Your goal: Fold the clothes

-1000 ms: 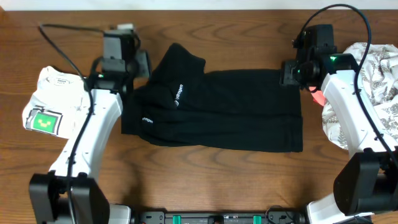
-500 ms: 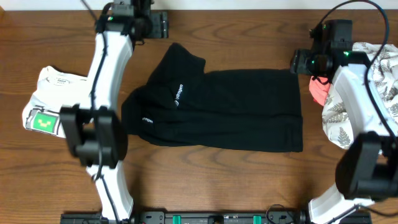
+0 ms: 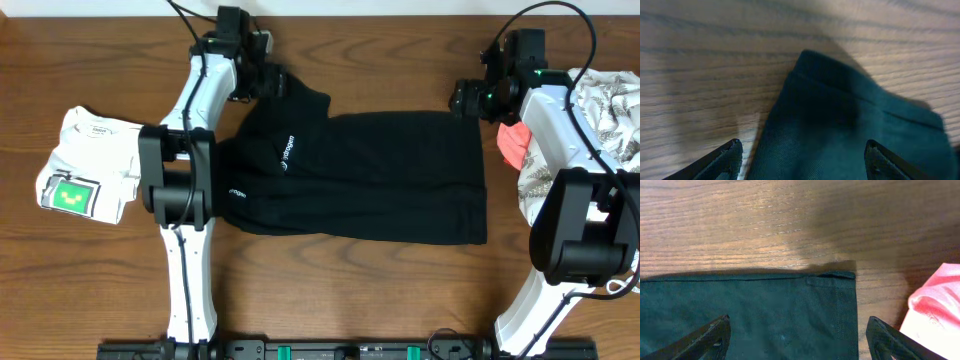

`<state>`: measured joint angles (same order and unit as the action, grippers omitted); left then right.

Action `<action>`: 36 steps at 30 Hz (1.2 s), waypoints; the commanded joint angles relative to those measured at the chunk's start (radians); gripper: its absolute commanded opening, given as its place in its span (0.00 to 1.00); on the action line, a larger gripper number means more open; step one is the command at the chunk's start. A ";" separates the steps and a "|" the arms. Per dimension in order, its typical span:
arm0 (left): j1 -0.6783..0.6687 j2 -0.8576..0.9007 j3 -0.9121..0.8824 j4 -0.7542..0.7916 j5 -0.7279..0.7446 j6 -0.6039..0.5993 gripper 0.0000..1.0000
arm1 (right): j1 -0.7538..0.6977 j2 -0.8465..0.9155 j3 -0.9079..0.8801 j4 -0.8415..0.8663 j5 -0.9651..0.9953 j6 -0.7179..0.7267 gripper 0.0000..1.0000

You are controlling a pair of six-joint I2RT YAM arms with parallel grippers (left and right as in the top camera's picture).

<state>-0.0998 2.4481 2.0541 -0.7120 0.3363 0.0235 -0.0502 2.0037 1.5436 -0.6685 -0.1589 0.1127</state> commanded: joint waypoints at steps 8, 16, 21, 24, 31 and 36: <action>0.005 0.066 0.022 -0.056 0.016 0.059 0.71 | 0.006 0.000 0.025 -0.027 -0.029 -0.017 0.80; 0.005 0.063 0.022 -0.090 0.015 0.078 0.13 | 0.014 0.000 0.025 -0.027 -0.027 -0.017 0.75; 0.011 0.037 0.023 -0.083 0.014 0.077 0.07 | 0.014 0.000 0.025 -0.014 0.025 -0.016 0.73; 0.019 0.004 0.023 -0.075 0.015 0.077 0.07 | 0.010 0.000 0.025 0.010 0.043 -0.016 0.72; 0.034 -0.099 0.023 -0.060 0.016 0.070 0.07 | -0.006 0.024 0.025 0.095 0.043 -0.014 0.75; 0.034 -0.116 0.023 -0.064 0.019 0.042 0.07 | -0.014 0.070 0.025 0.132 0.043 -0.018 0.76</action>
<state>-0.0708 2.3726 2.0682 -0.7769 0.3424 0.0853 -0.0521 2.0266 1.5509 -0.5480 -0.1287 0.1089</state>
